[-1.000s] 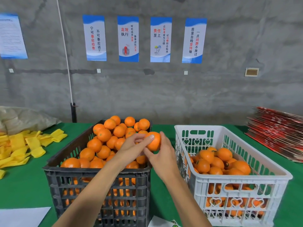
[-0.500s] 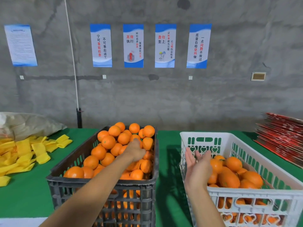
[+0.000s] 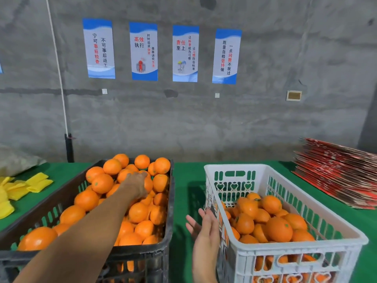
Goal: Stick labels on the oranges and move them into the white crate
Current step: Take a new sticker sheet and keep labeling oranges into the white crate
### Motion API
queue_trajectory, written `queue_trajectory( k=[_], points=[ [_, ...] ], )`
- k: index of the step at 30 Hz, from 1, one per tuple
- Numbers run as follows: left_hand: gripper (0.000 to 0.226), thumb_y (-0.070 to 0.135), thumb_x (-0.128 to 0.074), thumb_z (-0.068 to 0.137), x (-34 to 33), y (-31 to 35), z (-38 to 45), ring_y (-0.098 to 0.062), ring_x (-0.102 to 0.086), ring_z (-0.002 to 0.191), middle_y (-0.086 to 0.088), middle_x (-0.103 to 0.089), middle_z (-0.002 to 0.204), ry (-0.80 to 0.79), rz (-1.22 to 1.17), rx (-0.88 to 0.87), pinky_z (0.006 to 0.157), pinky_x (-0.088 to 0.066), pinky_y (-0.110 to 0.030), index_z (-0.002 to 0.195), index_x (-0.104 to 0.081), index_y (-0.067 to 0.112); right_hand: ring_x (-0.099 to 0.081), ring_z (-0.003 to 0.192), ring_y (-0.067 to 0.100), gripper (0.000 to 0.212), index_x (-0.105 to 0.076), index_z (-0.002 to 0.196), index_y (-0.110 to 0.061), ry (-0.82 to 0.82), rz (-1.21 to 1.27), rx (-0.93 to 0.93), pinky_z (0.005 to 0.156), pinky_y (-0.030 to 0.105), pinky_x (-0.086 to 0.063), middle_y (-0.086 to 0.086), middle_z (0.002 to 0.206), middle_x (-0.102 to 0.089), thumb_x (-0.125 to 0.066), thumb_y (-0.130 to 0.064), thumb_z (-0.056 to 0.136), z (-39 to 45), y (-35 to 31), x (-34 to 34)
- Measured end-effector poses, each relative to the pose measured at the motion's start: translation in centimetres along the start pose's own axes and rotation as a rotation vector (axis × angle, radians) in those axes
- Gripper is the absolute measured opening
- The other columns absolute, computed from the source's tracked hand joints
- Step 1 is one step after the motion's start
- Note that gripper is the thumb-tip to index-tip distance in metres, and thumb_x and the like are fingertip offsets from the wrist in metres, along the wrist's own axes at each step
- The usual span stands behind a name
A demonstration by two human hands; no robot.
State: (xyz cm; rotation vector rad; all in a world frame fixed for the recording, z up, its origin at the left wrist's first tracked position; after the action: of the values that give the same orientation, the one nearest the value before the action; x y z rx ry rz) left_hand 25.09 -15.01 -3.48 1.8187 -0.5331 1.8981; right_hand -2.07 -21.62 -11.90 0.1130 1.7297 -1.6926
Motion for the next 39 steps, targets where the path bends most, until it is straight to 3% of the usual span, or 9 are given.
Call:
queue_trajectory(
  k=[4,8,14,18,21,26,31,34,39],
  points=[
    [0.083,0.031,-0.086,0.079,0.9,0.3,-0.8,-0.035,-0.047,0.133,-0.014,-0.038,0.15,0.06,0.039,-0.048,0.104,-0.048,-0.045,0.148,-0.041,0.014,-0.076,0.095,0.02,0.028,-0.053,0.134,-0.022,0.002,0.005,-0.029,0.074,0.025,-0.061,-0.005,0.128,-0.064,-0.044,-0.025,0.107,-0.9,0.9,0.6],
    [0.076,0.043,-0.085,0.076,4.5,0.7,-3.9,-0.035,-0.056,0.121,-0.017,-0.046,0.139,0.119,-0.004,-0.05,0.095,-0.053,-0.046,0.135,-0.049,0.011,-0.076,0.094,0.02,0.027,-0.055,0.132,-0.02,0.002,-0.088,-0.023,0.083,0.036,-0.061,-0.007,0.126,-0.065,-0.045,-0.026,0.108,-1.3,0.9,2.2],
    [0.074,0.051,-0.09,0.062,6.7,1.7,-11.9,-0.028,-0.062,0.107,-0.008,-0.062,0.115,0.081,-0.184,-0.028,0.087,-0.056,-0.039,0.119,-0.059,0.014,-0.076,0.093,0.015,0.024,-0.057,0.129,-0.014,-0.018,-0.211,-0.135,0.089,0.033,-0.058,0.0,0.118,-0.069,-0.054,-0.02,0.105,-3.9,2.5,6.0],
    [0.06,0.045,-0.086,0.063,4.3,2.7,-16.2,-0.025,-0.068,0.071,-0.009,-0.069,0.083,-0.019,-0.252,0.011,0.062,-0.056,-0.035,0.105,-0.058,0.013,-0.071,0.101,0.011,0.016,-0.066,0.113,-0.019,-0.159,-0.575,-0.129,0.096,0.028,-0.053,-0.002,0.112,-0.072,-0.055,-0.012,0.104,-6.1,2.7,8.7],
    [0.061,0.047,-0.08,0.07,2.3,3.1,-17.4,-0.032,-0.067,0.096,-0.018,-0.065,0.107,-0.085,-0.237,0.019,0.076,-0.056,-0.04,0.113,-0.061,0.008,-0.068,0.107,0.008,0.024,-0.072,0.114,-0.015,-0.391,-0.887,-0.145,0.106,0.03,-0.05,-0.002,0.112,-0.074,-0.052,-0.007,0.105,-7.4,2.6,10.4],
    [0.061,0.054,-0.076,0.071,1.4,2.3,-17.3,-0.031,-0.063,0.101,-0.007,-0.063,0.107,-0.148,-0.323,0.041,0.074,-0.051,-0.036,0.111,-0.062,0.01,-0.063,0.108,0.012,0.024,-0.074,0.113,-0.019,-0.64,-1.282,0.013,0.099,0.027,-0.049,-0.004,0.118,-0.069,-0.056,-0.031,0.103,-8.7,3.1,12.7],
    [0.066,0.055,-0.075,0.071,1.1,2.5,-17.1,-0.034,-0.062,0.103,-0.014,-0.064,0.115,-0.164,-0.338,0.019,0.081,-0.053,-0.043,0.115,-0.063,0.007,-0.039,0.132,-0.003,0.078,-0.062,0.135,-0.035,-0.808,-1.339,-0.004,0.117,0.026,-0.031,-0.031,0.141,-0.045,-0.058,-0.084,0.075,-10.2,4.4,15.1],
    [0.066,0.058,-0.078,0.065,1.4,2.2,-17.6,-0.026,-0.06,0.093,-0.004,-0.06,0.106,-0.108,-0.346,0.068,0.065,-0.047,-0.035,0.109,-0.057,0.015,-0.031,0.14,-0.005,0.078,-0.064,0.134,-0.041,-0.839,-1.33,0.034,0.121,0.027,-0.025,-0.034,0.148,-0.041,-0.056,-0.088,0.072,-10.1,4.7,15.5],
    [0.073,0.057,-0.078,0.062,1.6,2.2,-18.0,-0.022,-0.058,0.086,-0.002,-0.057,0.099,-0.116,-0.409,0.078,0.061,-0.043,-0.032,0.115,-0.055,0.011,-0.03,0.141,-0.011,0.049,-0.07,0.124,-0.046,-0.812,-1.336,0.124,0.116,0.014,-0.021,-0.039,0.139,-0.048,-0.058,-0.075,0.086,-9.8,5.6,15.9]
  ],
)
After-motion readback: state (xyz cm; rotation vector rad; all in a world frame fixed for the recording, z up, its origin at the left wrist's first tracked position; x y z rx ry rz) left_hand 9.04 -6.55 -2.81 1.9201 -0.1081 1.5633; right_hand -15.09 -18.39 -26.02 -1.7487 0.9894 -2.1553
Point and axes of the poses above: each hand's wrist, its own z-axis towards the middle knuckle, its own x-axis out of the back of the hand, y = z × x, the point moved 3 cm from there along z, towards the middle knuckle
